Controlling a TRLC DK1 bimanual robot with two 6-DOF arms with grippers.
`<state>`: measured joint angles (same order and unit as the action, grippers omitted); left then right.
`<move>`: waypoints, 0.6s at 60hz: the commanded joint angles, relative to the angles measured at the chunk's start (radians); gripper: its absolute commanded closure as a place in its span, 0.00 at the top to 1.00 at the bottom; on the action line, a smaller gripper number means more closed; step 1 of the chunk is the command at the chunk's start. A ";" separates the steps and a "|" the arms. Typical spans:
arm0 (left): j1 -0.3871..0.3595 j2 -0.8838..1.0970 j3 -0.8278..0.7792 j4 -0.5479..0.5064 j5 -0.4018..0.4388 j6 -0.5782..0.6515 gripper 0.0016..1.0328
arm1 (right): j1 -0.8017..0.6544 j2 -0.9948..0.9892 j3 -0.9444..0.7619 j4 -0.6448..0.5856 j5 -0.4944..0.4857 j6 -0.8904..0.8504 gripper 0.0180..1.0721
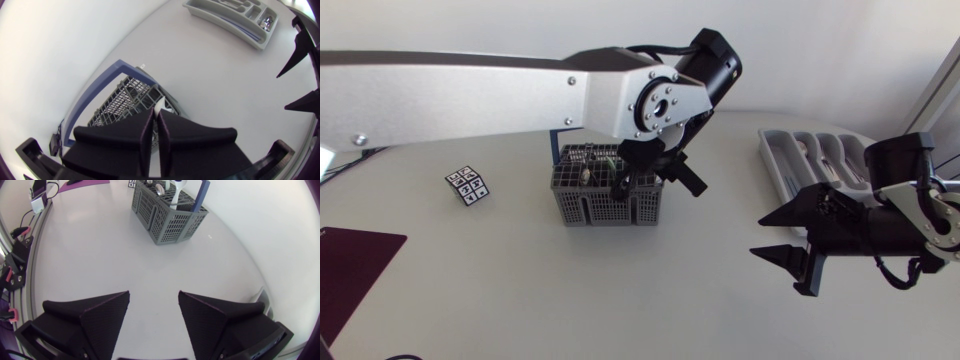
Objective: Transfer all utensils from the basket to the drawer tray.
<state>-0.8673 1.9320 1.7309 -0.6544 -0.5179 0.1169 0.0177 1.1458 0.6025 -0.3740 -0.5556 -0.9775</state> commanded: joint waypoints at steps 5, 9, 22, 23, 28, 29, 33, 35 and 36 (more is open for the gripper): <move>-0.021 -0.102 -0.040 0.004 -0.014 0.027 0.06 | 0.027 -0.041 -0.018 0.003 0.003 0.053 0.68; -0.029 -0.130 -0.053 0.006 -0.014 0.033 0.06 | 0.041 -0.058 -0.018 0.003 0.006 0.066 0.68; -0.022 -0.160 -0.096 0.030 -0.014 0.035 0.06 | 0.079 -0.095 -0.020 0.003 0.019 0.105 0.68; -0.019 -0.159 -0.100 0.033 -0.014 0.035 0.06 | 0.082 -0.097 -0.020 0.003 0.020 0.108 0.68; -0.004 -0.151 -0.116 0.039 -0.013 0.026 0.06 | 0.090 -0.112 -0.027 0.003 0.028 0.112 0.68; 0.002 -0.148 -0.119 0.039 -0.013 0.023 0.06 | 0.090 -0.113 -0.029 0.003 0.028 0.112 0.68; 0.010 -0.139 -0.129 0.039 -0.010 0.020 0.06 | 0.090 -0.123 -0.033 0.001 0.029 0.114 0.68; 0.014 -0.136 -0.134 0.039 -0.008 0.017 0.06 | 0.090 -0.127 -0.037 0.000 0.031 0.114 0.68; 0.016 -0.134 -0.136 0.039 -0.005 0.013 0.06 | 0.090 -0.130 -0.037 0.000 0.033 0.114 0.68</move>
<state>-0.8734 1.7996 1.6173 -0.6231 -0.5091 0.1310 0.0986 1.0321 0.5999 -0.3737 -0.5270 -0.8886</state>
